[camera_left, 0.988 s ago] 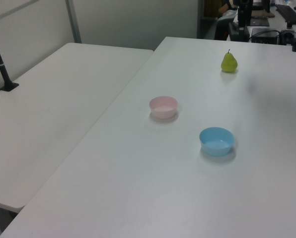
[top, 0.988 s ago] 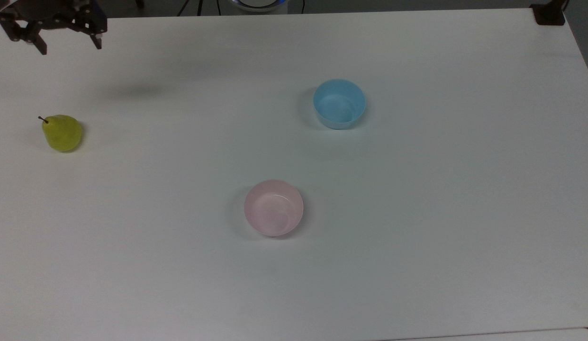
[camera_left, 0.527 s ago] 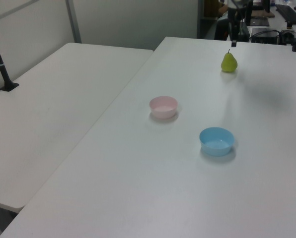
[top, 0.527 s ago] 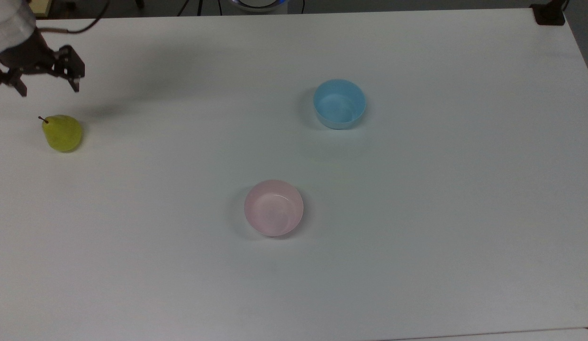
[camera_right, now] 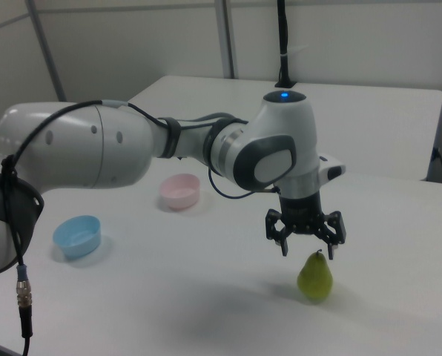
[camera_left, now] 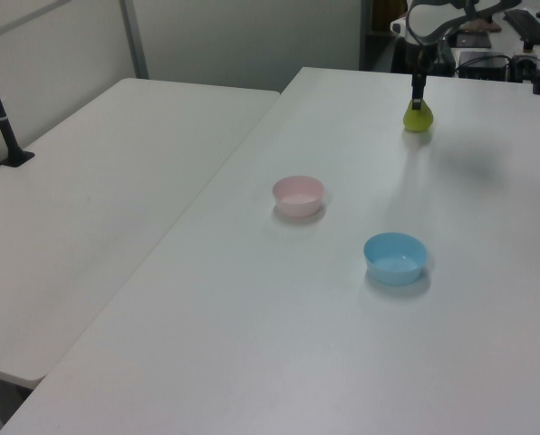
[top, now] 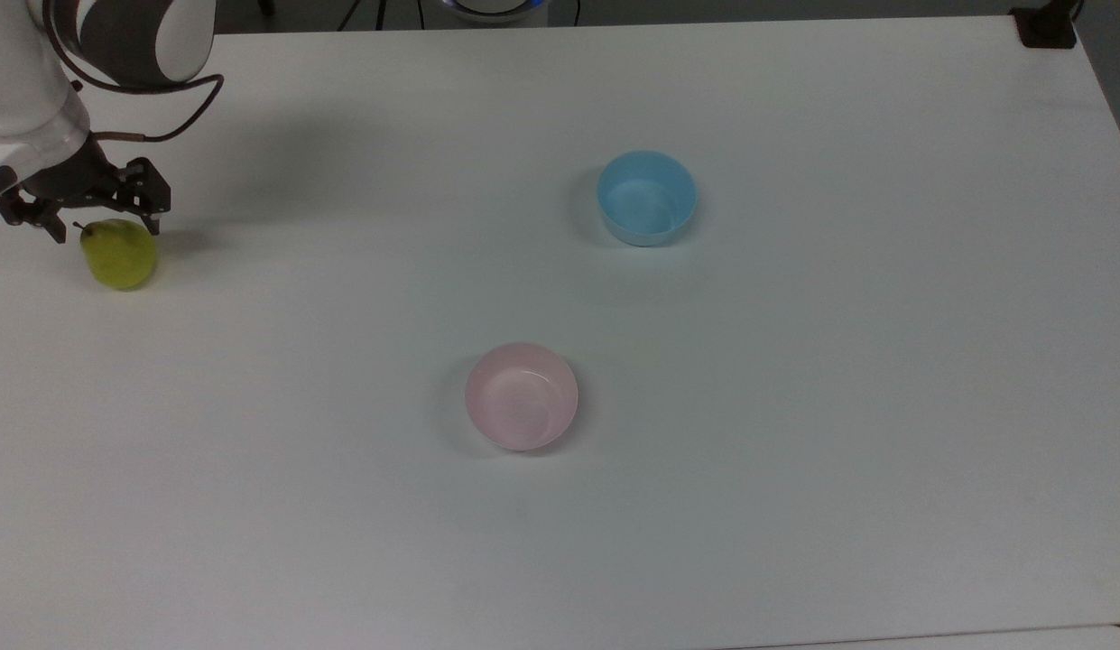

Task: Place the pear in the bowl
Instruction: 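Lower the gripper around the pear and close it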

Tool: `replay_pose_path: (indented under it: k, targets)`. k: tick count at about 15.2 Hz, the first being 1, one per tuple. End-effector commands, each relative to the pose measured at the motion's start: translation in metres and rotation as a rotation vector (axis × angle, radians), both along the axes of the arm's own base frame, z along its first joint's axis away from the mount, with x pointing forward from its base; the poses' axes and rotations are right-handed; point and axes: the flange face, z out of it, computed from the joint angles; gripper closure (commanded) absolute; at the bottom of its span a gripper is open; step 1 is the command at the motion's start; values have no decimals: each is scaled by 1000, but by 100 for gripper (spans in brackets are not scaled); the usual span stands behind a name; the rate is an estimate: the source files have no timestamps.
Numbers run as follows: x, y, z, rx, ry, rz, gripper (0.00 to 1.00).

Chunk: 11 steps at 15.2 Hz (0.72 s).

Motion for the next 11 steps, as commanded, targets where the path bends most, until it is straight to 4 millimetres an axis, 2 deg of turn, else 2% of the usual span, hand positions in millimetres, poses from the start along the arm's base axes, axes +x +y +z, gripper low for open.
replay_pose_path:
  k: [1,3,4,5,6,8,9,11]
  targets:
    - [-2,-2,-20,-33,13,36,0]
    - [-4,-6,-27,-49,33,43,0]
    - [-5,-6,-31,-50,42,46,7]
    - [-7,-6,-34,-46,49,45,29]
    - [-7,-6,-33,-46,49,44,61]
    - [-7,-5,-34,-45,50,40,94]
    - [-6,-4,-34,-44,49,38,100]
    - [-7,-5,-34,-44,52,35,100]
